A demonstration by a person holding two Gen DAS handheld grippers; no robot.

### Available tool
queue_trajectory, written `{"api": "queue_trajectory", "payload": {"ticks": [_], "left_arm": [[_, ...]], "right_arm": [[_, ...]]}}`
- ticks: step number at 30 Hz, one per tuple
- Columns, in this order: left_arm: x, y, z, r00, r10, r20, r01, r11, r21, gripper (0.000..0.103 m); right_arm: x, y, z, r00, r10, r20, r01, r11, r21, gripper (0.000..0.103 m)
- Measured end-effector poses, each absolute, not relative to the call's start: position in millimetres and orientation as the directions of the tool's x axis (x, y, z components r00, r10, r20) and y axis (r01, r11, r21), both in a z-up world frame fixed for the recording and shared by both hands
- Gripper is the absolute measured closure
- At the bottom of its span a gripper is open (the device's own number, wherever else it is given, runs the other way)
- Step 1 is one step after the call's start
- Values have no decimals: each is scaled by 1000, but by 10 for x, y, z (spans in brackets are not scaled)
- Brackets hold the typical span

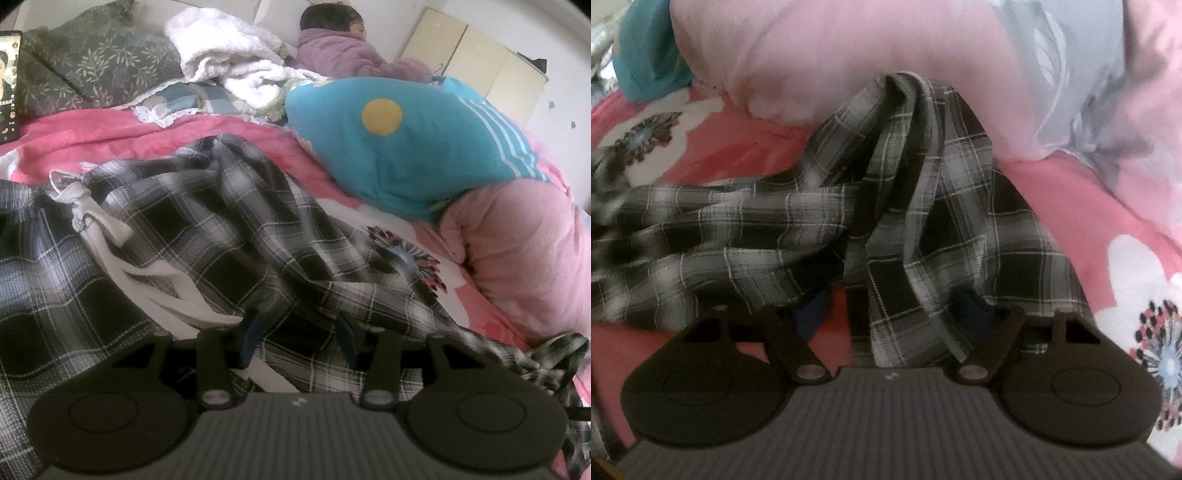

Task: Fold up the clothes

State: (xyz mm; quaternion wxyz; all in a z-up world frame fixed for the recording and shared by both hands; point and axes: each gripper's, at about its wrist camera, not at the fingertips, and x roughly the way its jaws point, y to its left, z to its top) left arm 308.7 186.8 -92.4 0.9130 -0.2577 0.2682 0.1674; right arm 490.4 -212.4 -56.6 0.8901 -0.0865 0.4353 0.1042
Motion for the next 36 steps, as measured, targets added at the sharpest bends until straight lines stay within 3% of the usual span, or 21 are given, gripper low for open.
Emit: {"api": "queue_trajectory", "payload": {"ticks": [1,2,6,11,17,19,28,32,34,36], "left_arm": [[3088,1868,-924,800,168,-576,-444,811,-380,57],[3087,1871,-925,800,168,-576,-445,811,-381,57],[3088,1882,-924,800,171,-575,-447,809,-382,57],[3092,1879,-916,798,180,-576,-453,809,-375,57],[3102,1856,-911,793,196,-577,-464,808,-363,57],[3108,1854,-911,791,199,-578,-467,807,-362,57],[3102,1872,-918,792,199,-577,-469,804,-366,57],[3101,1882,-914,792,197,-577,-469,803,-369,57],[3100,1887,-912,793,196,-577,-469,802,-371,57],[3099,1892,-910,793,195,-577,-468,801,-372,57]], "right_arm": [[4881,-2168,-527,616,90,-783,-238,968,-76,73],[4845,-2230,-466,641,60,-765,-216,971,-104,98],[4692,-2484,-205,735,-58,-675,-118,970,-211,98],[4306,-2866,421,869,-216,-445,44,929,-366,98],[3988,-3099,843,914,-310,-263,148,855,-496,98],[3990,-3089,885,919,-308,-247,143,843,-519,98],[4127,-2998,833,924,-286,-255,102,825,-556,98],[4044,-3206,623,893,-327,-310,119,834,-538,98],[4051,-3336,419,842,-342,-418,90,852,-515,96],[4143,-3456,102,706,-325,-629,-23,878,-479,80]]}}
